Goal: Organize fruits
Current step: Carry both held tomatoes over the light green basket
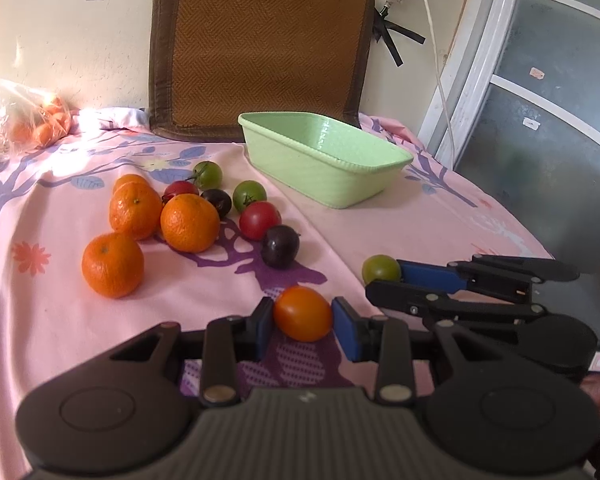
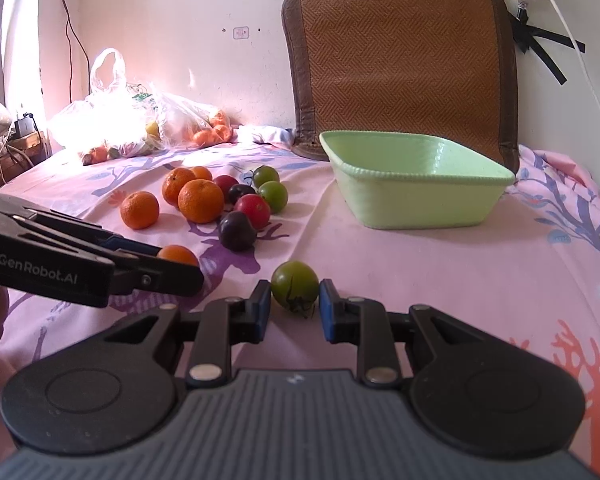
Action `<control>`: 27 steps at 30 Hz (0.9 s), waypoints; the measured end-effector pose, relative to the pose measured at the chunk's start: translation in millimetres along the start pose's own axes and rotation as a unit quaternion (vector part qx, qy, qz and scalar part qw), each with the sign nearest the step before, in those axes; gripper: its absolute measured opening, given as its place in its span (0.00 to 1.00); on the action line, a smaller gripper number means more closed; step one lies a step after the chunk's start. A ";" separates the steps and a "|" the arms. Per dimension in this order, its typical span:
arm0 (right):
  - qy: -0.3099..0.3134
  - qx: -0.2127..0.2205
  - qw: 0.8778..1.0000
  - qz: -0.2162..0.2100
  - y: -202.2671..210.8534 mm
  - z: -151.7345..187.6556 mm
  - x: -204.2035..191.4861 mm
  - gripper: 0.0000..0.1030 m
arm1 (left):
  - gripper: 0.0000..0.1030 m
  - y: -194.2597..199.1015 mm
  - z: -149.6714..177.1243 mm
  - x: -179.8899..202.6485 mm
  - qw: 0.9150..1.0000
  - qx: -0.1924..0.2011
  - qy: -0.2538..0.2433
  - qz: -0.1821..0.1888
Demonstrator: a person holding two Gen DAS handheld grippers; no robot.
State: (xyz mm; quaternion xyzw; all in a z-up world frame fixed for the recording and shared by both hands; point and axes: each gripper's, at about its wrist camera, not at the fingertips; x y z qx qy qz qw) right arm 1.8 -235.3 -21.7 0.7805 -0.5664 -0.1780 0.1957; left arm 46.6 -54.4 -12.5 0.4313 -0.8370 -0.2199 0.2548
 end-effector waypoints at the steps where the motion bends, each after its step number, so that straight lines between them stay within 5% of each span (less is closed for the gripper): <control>1: 0.000 0.000 1.000 0.000 -0.1 0.0 -0.1 0.28 | 0.31 0.0 0.3 0.2 1.000 0.001 -0.001 0.000; 20: -0.006 0.004 1.000 0.005 1.1 0.6 2.6 0.28 | 0.31 5.9 -4.1 1.9 1.000 0.013 -0.002 0.019; 27: -0.034 0.040 0.998 0.015 6.3 -16.1 23.8 0.28 | 0.31 2.1 -54.5 3.5 0.998 0.030 -0.012 0.051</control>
Point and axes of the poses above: each gripper's, at about its wrist camera, not at the fingertips, and y roughly against the way its jaws point, x to its right, z to its underside, and after that the axes turned 1 degree about -y, right-handed
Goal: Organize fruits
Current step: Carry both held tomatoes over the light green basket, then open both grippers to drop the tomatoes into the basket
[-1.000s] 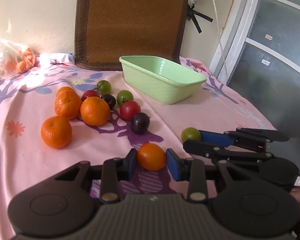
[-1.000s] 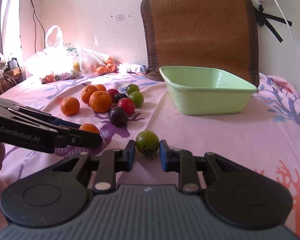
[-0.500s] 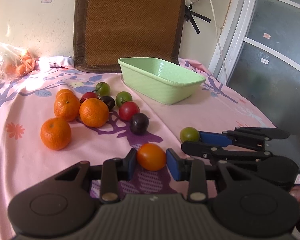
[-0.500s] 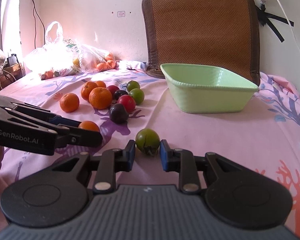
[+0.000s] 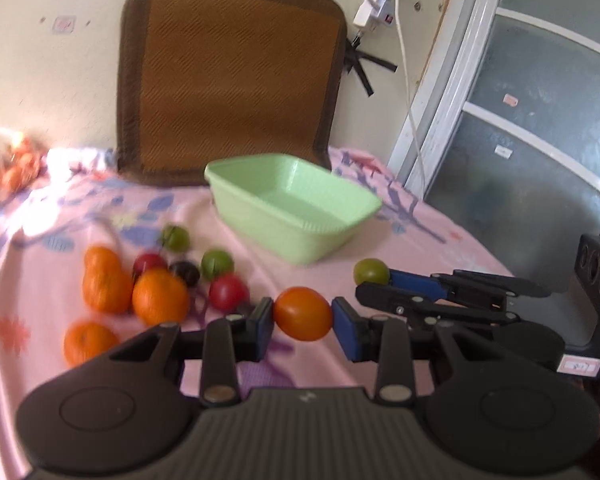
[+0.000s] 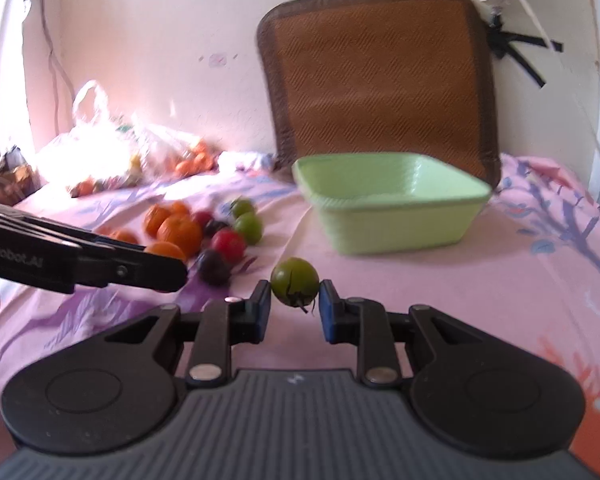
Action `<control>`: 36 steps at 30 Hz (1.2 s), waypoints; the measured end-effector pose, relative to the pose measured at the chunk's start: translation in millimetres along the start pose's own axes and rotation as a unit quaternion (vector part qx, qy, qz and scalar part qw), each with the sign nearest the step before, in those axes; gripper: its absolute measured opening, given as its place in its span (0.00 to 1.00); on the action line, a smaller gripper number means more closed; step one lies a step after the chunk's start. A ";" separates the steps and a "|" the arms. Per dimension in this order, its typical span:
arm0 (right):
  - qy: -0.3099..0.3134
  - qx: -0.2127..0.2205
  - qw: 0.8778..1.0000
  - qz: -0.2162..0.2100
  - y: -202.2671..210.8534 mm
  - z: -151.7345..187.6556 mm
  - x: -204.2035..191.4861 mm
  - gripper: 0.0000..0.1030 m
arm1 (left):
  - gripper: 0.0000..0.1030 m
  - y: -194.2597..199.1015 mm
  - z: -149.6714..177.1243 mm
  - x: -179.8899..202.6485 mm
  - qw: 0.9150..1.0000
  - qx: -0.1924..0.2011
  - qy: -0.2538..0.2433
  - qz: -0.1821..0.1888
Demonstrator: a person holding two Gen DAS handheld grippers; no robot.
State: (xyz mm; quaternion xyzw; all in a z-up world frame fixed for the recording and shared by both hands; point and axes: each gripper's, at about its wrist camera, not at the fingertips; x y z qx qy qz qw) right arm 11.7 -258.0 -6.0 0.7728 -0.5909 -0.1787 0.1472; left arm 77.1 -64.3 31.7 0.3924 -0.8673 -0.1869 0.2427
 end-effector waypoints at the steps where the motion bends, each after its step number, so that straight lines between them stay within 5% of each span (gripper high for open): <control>1: -0.004 0.015 1.000 0.009 0.4 -8.1 6.7 0.28 | 0.31 -4.4 -10.8 0.4 1.000 0.003 -0.002 0.007; 4: -0.008 0.051 0.998 0.046 -4.6 -29.5 25.6 0.28 | 0.31 -24.8 -40.6 3.8 1.000 0.018 -0.017 0.009; 9: -0.024 0.053 0.996 0.069 -31.8 -50.8 52.6 0.28 | 0.31 -76.9 -71.0 2.8 1.000 0.004 -0.013 0.015; 20: -0.017 0.037 0.994 0.103 -64.5 -43.5 65.9 0.29 | 0.34 -133.8 -68.4 -0.9 0.999 -0.042 -0.013 -0.003; 22: -0.014 0.039 0.993 0.109 -64.6 -43.2 66.1 0.31 | 0.42 -129.9 -68.9 -0.9 0.999 -0.037 -0.013 -0.007; 28: -0.032 0.058 0.992 0.103 -48.9 -42.8 63.9 0.32 | 0.42 -76.6 -66.3 0.7 1.000 0.014 -0.003 -0.011; 36: -0.098 0.061 0.992 0.053 -7.8 -13.6 34.0 0.32 | 0.43 15.0 4.5 8.3 0.994 0.051 -0.058 -0.082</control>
Point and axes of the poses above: each gripper's, at about its wrist camera, not at the fingertips, and y roughly against the way its jaws point, x to its right, z to its underside, and after that the axes turned 1 degree about -y, right-handed
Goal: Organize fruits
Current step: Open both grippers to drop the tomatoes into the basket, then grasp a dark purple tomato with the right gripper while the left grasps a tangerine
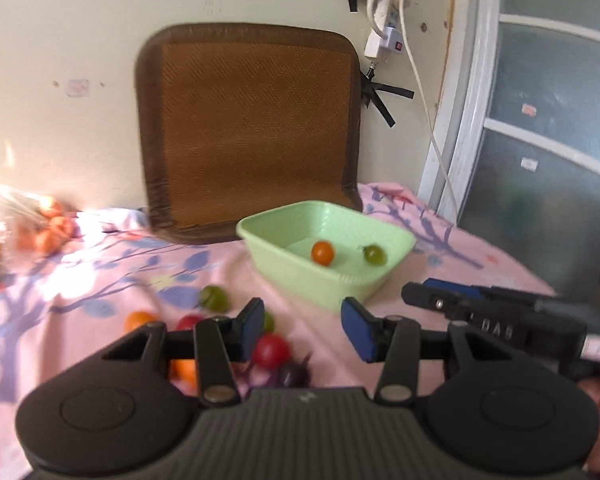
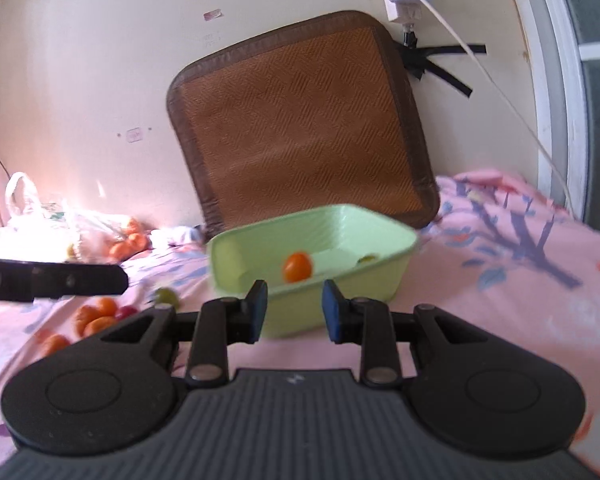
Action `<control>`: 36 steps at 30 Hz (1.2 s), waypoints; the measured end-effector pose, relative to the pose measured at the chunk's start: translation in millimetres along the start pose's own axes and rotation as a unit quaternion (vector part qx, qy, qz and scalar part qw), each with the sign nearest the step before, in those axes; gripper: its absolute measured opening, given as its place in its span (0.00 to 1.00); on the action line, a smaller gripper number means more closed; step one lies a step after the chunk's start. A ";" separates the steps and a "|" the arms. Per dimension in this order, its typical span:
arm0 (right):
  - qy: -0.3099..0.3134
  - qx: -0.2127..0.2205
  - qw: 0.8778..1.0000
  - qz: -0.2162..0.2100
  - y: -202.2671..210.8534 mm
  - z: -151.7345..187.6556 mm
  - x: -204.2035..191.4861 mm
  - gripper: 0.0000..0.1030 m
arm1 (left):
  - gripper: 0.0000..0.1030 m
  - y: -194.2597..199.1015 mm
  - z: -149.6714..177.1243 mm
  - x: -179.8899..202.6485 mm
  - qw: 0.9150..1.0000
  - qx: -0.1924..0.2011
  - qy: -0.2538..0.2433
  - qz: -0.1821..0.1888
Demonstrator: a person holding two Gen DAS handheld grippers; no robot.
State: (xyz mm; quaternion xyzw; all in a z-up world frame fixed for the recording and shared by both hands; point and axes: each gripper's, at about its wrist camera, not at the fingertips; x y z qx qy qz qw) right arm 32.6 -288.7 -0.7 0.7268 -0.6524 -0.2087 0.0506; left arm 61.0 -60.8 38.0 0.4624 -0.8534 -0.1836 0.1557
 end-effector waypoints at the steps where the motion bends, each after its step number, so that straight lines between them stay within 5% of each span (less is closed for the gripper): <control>1: -0.012 -0.006 1.000 -0.007 3.8 5.0 -3.9 0.32 | 0.43 10.9 9.4 2.2 1.000 0.006 -0.015 -0.009; 18: -0.015 -0.063 0.998 -0.020 1.7 36.1 -57.4 0.32 | 0.43 55.2 48.4 -13.5 0.999 0.033 -0.001 0.008; 29: 0.034 -0.080 0.995 -0.046 -6.4 34.7 -76.7 0.32 | 0.43 43.0 45.7 -58.3 0.997 -0.002 0.022 -0.074; 36: 0.080 -0.099 0.991 -0.042 -23.9 32.3 -93.3 0.33 | 0.55 11.5 42.9 -65.8 0.995 -0.044 0.000 -0.085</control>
Point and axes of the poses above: each gripper's, at about its wrist camera, not at the fingertips, and y roughly against the way its jaws point, x to its right, z to its underside, and after that the axes turned 1 degree about -y, right-handed
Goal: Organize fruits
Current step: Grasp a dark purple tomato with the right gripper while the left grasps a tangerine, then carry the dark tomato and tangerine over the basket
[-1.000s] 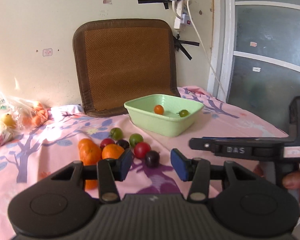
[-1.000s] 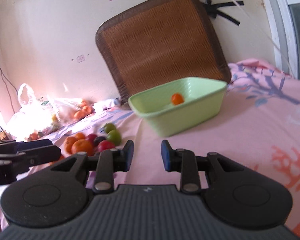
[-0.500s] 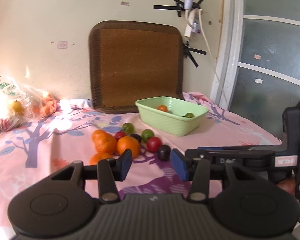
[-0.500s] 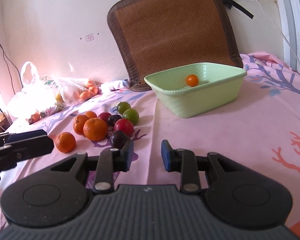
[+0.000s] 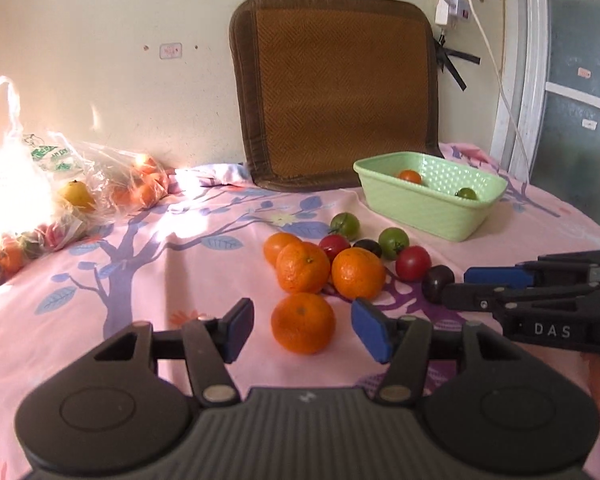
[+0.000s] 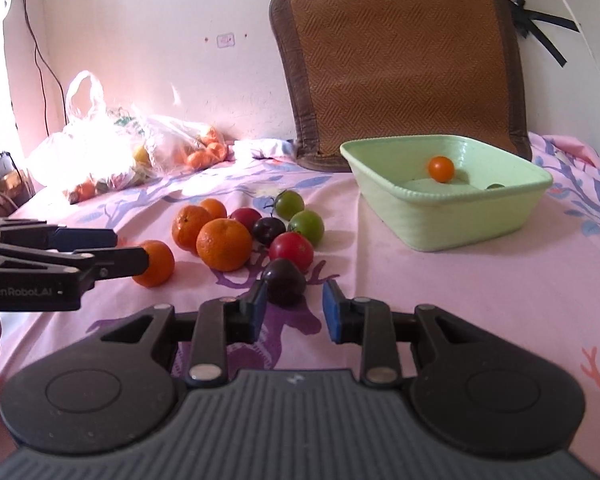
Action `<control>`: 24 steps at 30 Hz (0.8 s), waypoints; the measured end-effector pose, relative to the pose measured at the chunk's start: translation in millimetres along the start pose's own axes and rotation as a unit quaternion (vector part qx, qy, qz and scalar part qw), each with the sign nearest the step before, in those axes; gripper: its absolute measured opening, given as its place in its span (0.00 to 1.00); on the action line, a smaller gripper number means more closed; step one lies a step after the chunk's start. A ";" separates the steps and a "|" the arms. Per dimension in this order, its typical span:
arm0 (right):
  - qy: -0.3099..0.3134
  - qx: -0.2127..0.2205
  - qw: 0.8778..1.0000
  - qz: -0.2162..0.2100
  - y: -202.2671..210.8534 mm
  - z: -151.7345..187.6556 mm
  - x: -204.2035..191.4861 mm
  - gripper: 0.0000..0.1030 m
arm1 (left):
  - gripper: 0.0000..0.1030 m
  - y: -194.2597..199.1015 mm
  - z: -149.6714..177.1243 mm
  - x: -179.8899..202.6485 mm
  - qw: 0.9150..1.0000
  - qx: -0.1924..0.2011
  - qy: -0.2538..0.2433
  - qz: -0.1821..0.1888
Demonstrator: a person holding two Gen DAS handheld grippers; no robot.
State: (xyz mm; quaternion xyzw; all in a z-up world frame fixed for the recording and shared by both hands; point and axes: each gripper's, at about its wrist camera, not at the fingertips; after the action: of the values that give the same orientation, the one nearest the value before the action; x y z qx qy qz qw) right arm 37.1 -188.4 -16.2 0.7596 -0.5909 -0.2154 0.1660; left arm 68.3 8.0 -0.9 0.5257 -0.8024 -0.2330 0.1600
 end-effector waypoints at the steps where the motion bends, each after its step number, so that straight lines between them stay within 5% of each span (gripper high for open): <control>1: 0.007 -0.004 1.000 0.001 -2.6 -1.3 -1.3 0.39 | 0.57 -4.2 -0.2 -0.2 1.000 -0.006 0.000 0.000; 2: 0.011 -0.006 1.000 0.002 -4.2 -2.5 -2.3 0.53 | 0.58 -8.8 0.3 -0.7 1.000 -0.012 0.002 0.001; 3: 0.014 -0.006 1.000 0.003 -5.3 -3.4 -3.3 0.56 | 0.58 -12.4 0.9 -1.6 1.000 -0.019 0.005 0.002; 8: 0.030 -0.016 0.999 -0.003 -15.4 -7.9 -9.8 0.56 | 0.38 -18.0 3.1 -6.6 0.999 -0.038 0.022 0.014; 13: 0.033 -0.029 0.999 0.001 -19.1 -6.7 -12.1 0.30 | 0.37 -11.2 4.6 3.3 0.999 -0.031 0.014 0.015; 24: -0.003 0.008 0.999 0.041 39.5 20.4 18.5 0.30 | 0.37 -2.7 4.2 70.1 0.994 -0.036 -0.005 0.101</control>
State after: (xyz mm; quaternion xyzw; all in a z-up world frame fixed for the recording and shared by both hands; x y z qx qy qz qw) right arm -2.3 -216.0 -16.0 0.7356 -0.6235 -0.2056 0.1669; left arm 40.5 -56.4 -5.1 0.4347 -0.8433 -0.2465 0.1977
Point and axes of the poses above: each gripper's, at about its wrist camera, not at the fingertips, and y roughly against the way its jaws point, x to its right, z to its underside, and after that the axes turned 1 degree about -y, right-handed
